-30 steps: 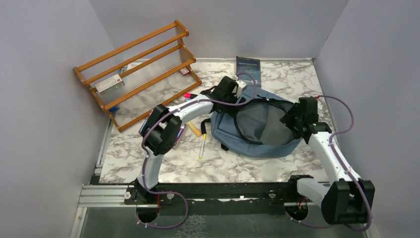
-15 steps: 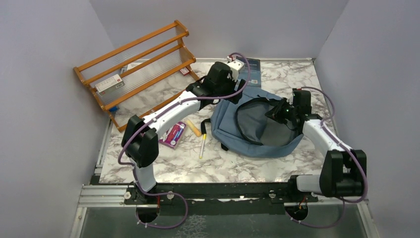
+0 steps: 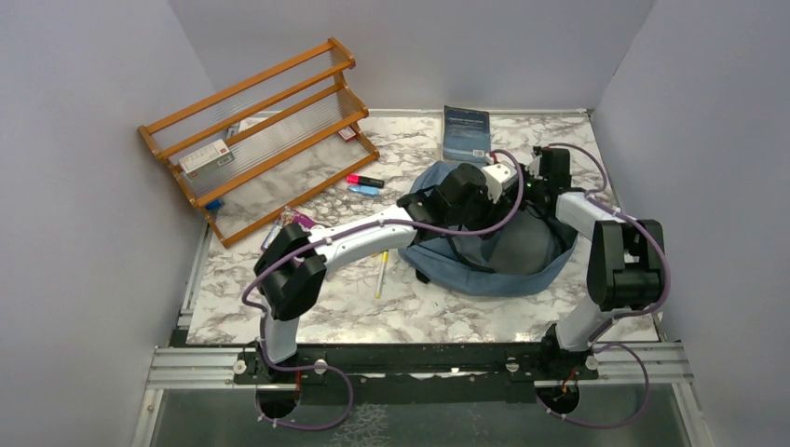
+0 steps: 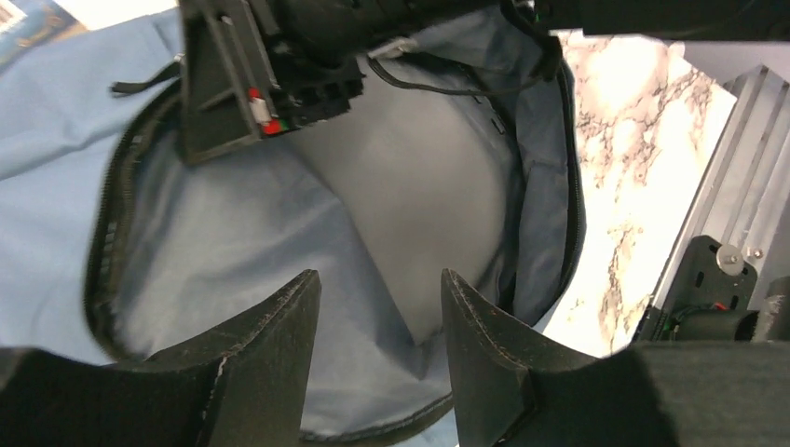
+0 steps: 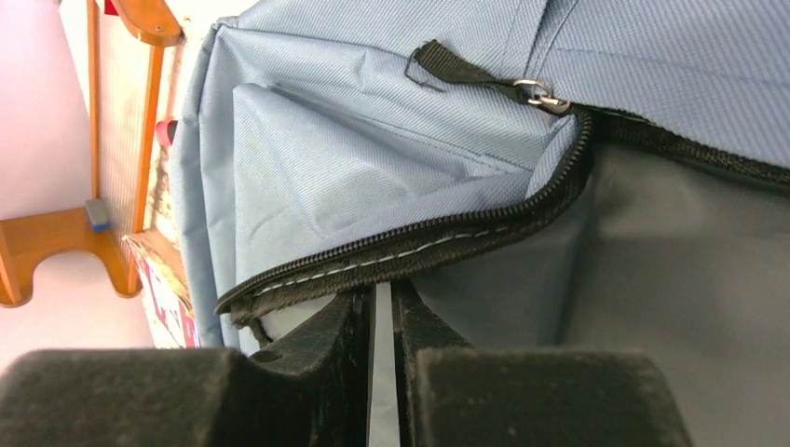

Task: Pack the student bag
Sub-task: Unzip the student bag at the center of the board.

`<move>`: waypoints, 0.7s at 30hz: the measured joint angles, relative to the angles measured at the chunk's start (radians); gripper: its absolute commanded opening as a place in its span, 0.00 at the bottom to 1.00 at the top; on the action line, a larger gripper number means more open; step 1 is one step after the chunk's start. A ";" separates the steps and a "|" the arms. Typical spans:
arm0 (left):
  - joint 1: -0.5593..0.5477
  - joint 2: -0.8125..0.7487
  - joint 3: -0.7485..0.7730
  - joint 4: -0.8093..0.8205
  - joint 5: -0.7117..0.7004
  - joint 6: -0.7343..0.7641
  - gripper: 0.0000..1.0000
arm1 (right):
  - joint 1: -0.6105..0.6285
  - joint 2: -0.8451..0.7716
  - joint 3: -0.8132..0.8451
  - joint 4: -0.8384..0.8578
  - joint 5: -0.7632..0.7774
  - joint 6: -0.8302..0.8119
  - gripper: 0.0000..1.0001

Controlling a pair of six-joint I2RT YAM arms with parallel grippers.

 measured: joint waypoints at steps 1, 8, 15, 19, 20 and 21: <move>-0.006 0.016 0.000 0.016 0.006 -0.001 0.52 | 0.000 0.013 0.006 0.000 -0.004 -0.001 0.16; -0.015 0.123 -0.022 0.048 0.005 0.013 0.48 | 0.000 0.081 0.073 0.014 -0.013 -0.001 0.17; -0.015 0.124 -0.192 0.092 -0.047 0.031 0.45 | 0.000 0.160 0.149 0.018 -0.011 -0.005 0.17; -0.014 0.105 -0.283 0.172 -0.062 0.030 0.45 | 0.003 0.207 0.180 0.010 -0.010 -0.010 0.18; -0.015 0.095 -0.301 0.185 -0.065 0.030 0.45 | 0.005 0.216 0.187 0.006 -0.010 -0.013 0.18; -0.015 0.087 -0.317 0.196 -0.068 0.030 0.45 | 0.009 0.222 0.193 0.001 -0.009 -0.015 0.18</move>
